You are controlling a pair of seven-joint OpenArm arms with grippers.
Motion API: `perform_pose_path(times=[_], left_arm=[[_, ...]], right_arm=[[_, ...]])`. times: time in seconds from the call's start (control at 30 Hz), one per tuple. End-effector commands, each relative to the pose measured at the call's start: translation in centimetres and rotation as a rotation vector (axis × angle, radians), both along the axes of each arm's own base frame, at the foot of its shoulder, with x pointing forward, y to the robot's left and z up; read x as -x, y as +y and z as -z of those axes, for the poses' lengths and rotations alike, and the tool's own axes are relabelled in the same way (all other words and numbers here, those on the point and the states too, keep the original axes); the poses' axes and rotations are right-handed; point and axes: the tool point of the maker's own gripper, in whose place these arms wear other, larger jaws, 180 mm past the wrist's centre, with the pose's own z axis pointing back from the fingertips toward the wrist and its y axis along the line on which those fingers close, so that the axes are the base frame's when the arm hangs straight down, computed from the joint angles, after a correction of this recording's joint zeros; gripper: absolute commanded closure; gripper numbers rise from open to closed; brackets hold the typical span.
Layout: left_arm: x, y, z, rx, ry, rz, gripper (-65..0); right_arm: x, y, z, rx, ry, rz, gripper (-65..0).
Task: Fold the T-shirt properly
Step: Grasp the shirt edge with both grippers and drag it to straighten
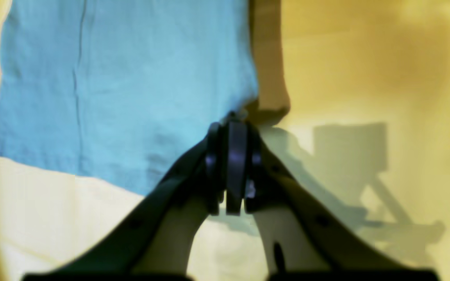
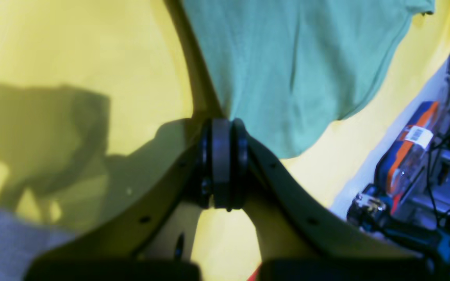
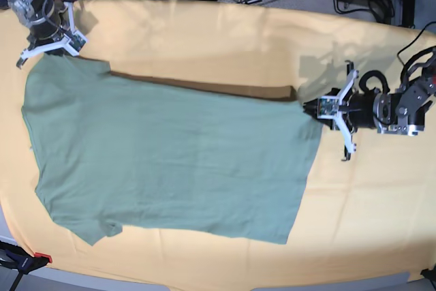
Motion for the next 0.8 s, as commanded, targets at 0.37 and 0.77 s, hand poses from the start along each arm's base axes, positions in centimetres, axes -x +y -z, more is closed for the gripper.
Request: perform_pose_path(times=[0.37, 0.77], left_arm=[[7.7, 0.2, -1.7, -0.019, 0.083, 0.113, 0.0], [10.0, 0.6, -3.6, -0.006, 0.136, 0.107, 0.0]], right_arm=[[5.9, 0.5, 0.0, 0.013, 0.172, -0.016, 0.0], [10.6, 2.0, -0.7, 0.015, 0.290, -0.039, 0.0]])
